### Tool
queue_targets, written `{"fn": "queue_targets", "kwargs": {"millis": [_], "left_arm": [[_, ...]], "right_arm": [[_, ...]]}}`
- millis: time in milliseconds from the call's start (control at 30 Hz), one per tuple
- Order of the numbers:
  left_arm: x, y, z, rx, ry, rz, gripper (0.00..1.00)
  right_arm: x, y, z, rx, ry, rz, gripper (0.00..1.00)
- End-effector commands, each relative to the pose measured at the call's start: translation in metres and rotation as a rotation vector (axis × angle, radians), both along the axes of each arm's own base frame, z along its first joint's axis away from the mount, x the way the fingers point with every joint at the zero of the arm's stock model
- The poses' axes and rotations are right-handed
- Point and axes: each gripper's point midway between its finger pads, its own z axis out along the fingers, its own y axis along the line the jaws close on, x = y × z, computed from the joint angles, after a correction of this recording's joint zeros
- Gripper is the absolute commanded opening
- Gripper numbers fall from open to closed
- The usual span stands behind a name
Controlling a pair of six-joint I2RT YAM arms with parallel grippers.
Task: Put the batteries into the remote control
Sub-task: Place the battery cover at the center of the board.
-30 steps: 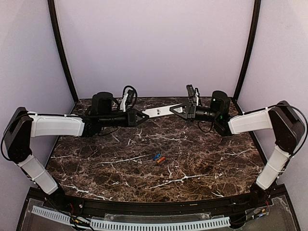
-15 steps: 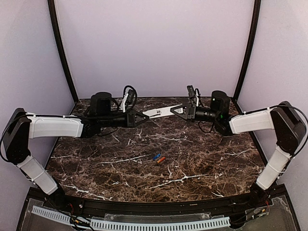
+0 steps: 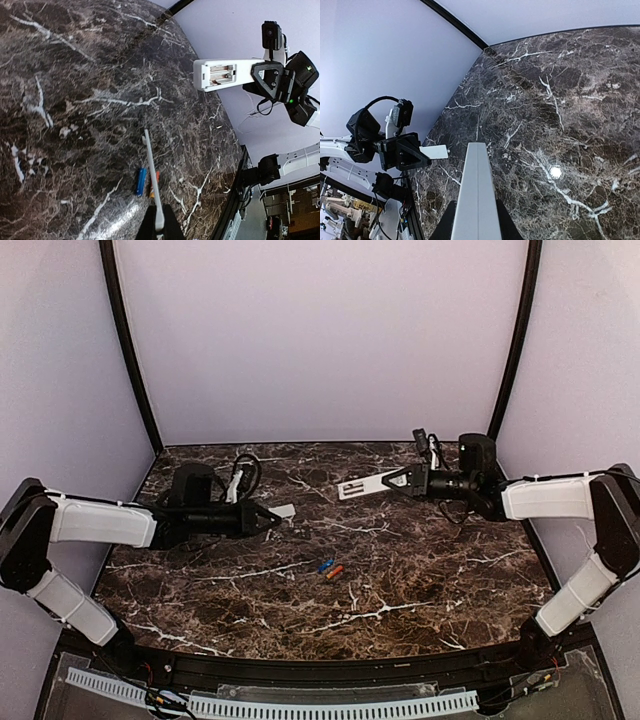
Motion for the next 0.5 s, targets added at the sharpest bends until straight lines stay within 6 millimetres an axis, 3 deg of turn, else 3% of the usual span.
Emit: {"fn": "queue_targets", "kwargs": {"millis": [0, 467], "left_arm": [[-0.019, 0.016, -0.041, 0.060, 0.137, 0.027, 0.00], [-0.036, 0.034, -0.109, 0.158, 0.315, 0.074, 0.01]], "right_arm": [[-0.015, -0.009, -0.004, -0.016, 0.007, 0.034, 0.00], [-0.049, -0.002, 0.020, 0.070, -0.042, 0.225, 0.00]]}}
